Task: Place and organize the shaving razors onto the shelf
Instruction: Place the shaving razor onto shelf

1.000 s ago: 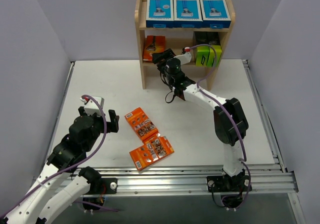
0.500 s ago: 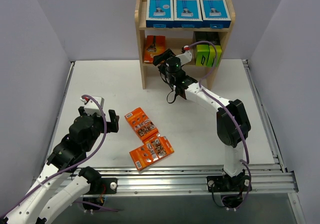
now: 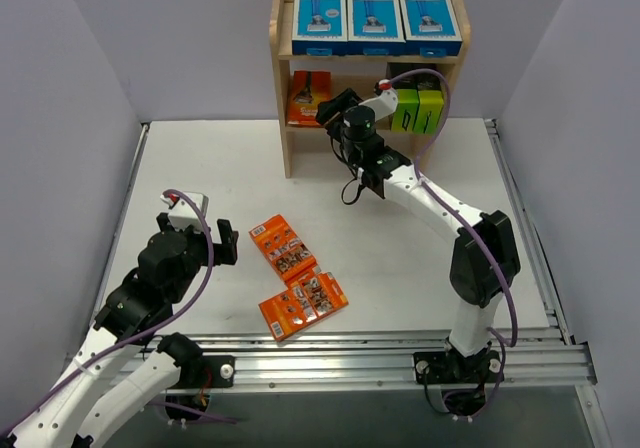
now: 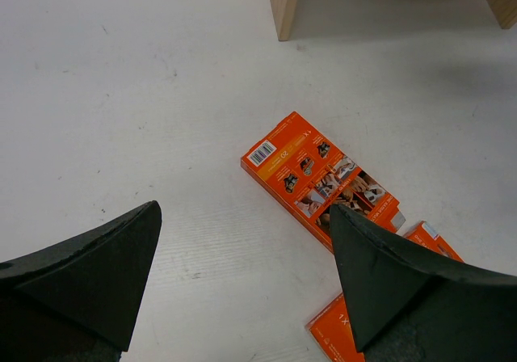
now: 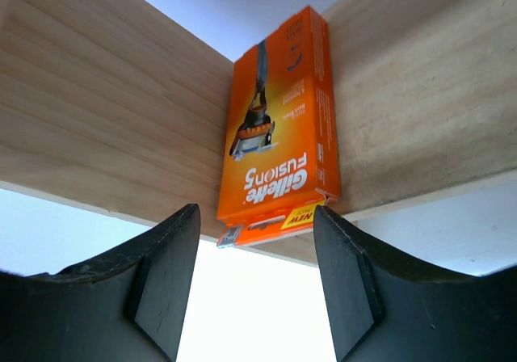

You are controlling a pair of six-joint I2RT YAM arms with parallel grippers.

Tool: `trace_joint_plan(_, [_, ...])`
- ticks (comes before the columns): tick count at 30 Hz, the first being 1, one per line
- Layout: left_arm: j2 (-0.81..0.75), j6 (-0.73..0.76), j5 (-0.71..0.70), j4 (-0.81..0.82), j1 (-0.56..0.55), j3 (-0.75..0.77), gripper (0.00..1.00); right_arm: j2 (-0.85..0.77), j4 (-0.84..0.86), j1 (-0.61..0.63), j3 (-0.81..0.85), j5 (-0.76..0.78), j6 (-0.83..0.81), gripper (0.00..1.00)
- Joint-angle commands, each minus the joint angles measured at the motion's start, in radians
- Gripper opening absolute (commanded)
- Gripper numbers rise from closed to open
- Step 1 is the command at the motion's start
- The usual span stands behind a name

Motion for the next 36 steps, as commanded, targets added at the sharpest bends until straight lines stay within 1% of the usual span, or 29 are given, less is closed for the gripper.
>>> trace_joint_plan(1, [-0.001,0.016,-0.003,0.047,-0.004,0.0,0.94,-0.04,0.003,0.004,0.025,0.043,-0.065,0.53])
trace_joint_plan(8, [0.004,0.016,-0.001,0.047,-0.004,0.0,0.94,0.001,-0.015,0.003,0.074,0.036,-0.121,0.5])
trace_joint_plan(18, [0.012,0.017,0.001,0.049,-0.004,0.0,0.94,0.056,-0.012,0.003,0.118,0.044,-0.189,0.49])
trace_joint_plan(36, [0.016,0.017,0.008,0.05,-0.004,-0.001,0.94,0.127,0.077,0.014,0.12,0.073,-0.258,0.47])
